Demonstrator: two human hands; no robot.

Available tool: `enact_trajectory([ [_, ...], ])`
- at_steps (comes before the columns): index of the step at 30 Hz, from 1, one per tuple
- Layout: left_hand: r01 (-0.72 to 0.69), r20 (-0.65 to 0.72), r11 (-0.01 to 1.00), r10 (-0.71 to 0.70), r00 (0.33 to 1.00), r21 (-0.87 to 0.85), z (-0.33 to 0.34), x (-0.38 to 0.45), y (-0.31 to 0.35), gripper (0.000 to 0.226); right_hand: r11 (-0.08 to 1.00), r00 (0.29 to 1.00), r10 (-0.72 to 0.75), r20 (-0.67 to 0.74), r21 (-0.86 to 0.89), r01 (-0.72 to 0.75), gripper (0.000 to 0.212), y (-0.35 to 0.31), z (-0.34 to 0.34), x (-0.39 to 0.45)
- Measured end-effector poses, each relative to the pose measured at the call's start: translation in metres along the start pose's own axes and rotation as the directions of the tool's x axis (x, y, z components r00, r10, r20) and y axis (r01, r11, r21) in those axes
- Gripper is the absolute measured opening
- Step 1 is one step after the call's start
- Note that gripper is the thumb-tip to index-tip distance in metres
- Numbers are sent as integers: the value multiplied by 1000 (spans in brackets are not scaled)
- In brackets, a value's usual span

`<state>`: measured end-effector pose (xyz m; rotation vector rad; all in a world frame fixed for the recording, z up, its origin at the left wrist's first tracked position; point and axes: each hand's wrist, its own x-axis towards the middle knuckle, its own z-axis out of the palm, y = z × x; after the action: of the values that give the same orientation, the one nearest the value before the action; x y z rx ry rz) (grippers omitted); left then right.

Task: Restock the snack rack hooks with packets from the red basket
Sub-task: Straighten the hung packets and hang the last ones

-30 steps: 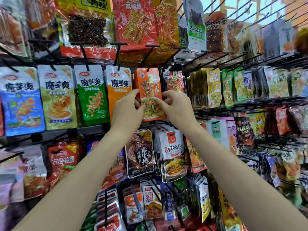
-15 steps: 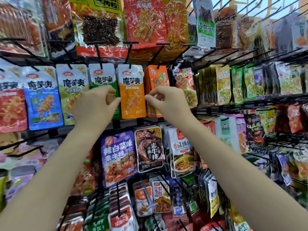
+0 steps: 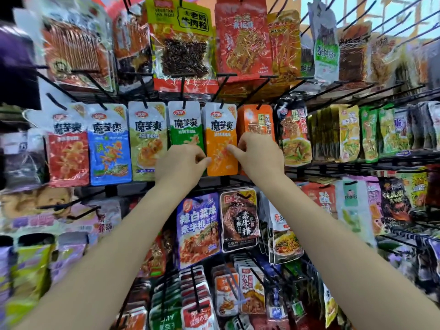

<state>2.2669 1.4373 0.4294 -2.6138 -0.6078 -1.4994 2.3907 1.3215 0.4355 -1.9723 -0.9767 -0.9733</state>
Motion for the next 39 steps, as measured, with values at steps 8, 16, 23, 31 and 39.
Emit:
enact_trajectory([
  [8, -158, -206, 977, 185, 961, 140, -36, -23, -44, 37, 960, 985, -91, -145, 250, 125, 31, -22, 5, -12],
  [16, -236, 31, 906, 241, 970, 351, -73, -63, -150, 67, 889, 988, -118, 102, 453, 60, 39, -97, 42, -21],
  [23, -242, 10, 922, 251, 968, 302, -66, -70, -158, 75, 945, 990, -45, 135, 328, -2, 48, -113, 54, -17],
  [31, -246, 6, 918, 257, 966, 312, -65, -73, -158, 69, 924, 991, -5, 137, 379, -48, 41, -114, 51, -20],
  [39, -208, 1, 948, 213, 977, 241, -67, -74, -153, 72, 907, 992, -22, 124, 419, -32, 40, -113, 49, -24],
])
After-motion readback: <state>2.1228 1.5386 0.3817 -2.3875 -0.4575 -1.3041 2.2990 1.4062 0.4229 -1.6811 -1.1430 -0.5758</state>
